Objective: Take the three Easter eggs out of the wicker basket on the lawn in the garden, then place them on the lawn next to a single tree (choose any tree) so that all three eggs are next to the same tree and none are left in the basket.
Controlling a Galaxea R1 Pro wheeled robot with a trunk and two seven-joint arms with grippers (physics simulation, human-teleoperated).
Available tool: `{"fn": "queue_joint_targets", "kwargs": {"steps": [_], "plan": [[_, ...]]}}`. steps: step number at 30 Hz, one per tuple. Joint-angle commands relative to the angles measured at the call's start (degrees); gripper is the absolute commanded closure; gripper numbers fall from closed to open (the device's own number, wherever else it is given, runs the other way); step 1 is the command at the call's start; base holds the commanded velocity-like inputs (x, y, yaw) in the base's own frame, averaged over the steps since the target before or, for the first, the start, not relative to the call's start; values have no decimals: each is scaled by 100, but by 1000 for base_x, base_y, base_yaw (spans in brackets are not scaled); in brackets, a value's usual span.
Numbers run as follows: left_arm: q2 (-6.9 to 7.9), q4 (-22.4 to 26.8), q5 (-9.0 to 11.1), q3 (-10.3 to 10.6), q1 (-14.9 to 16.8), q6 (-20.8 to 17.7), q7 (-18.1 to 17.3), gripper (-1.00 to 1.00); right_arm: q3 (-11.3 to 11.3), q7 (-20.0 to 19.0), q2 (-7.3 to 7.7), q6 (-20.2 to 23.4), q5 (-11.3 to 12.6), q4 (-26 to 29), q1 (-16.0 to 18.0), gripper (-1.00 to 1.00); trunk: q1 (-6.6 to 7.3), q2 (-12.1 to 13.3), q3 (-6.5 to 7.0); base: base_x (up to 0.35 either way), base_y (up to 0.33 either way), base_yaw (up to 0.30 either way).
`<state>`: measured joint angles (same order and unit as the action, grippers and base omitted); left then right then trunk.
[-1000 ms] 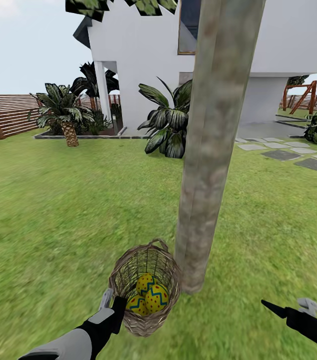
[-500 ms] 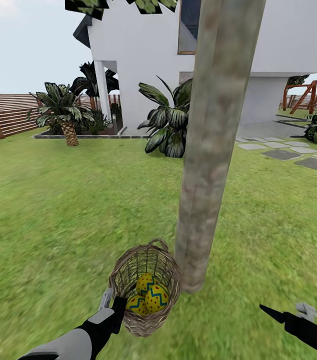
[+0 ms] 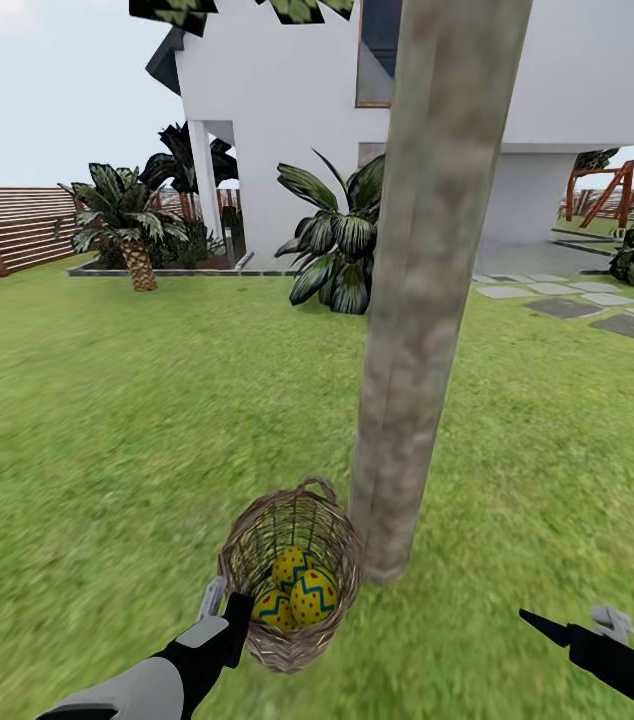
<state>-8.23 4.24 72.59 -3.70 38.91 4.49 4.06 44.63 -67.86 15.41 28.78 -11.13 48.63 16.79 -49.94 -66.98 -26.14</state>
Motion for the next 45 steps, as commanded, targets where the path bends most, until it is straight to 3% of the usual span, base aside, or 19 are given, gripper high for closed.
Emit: {"fn": "queue_joint_targets", "kwargs": {"steps": [1,45], "plan": [[-3,16,-35,-35,3,8,33,100,21,-43,-2,49,-41,6,8,-100,-23,-46,-24,0,0,0],[-12,7,-35,-35,3,8,33,100,19,-44,-3,50,-47,-3,-9,-100,-989,-1810,-814,0,0,0]]}}
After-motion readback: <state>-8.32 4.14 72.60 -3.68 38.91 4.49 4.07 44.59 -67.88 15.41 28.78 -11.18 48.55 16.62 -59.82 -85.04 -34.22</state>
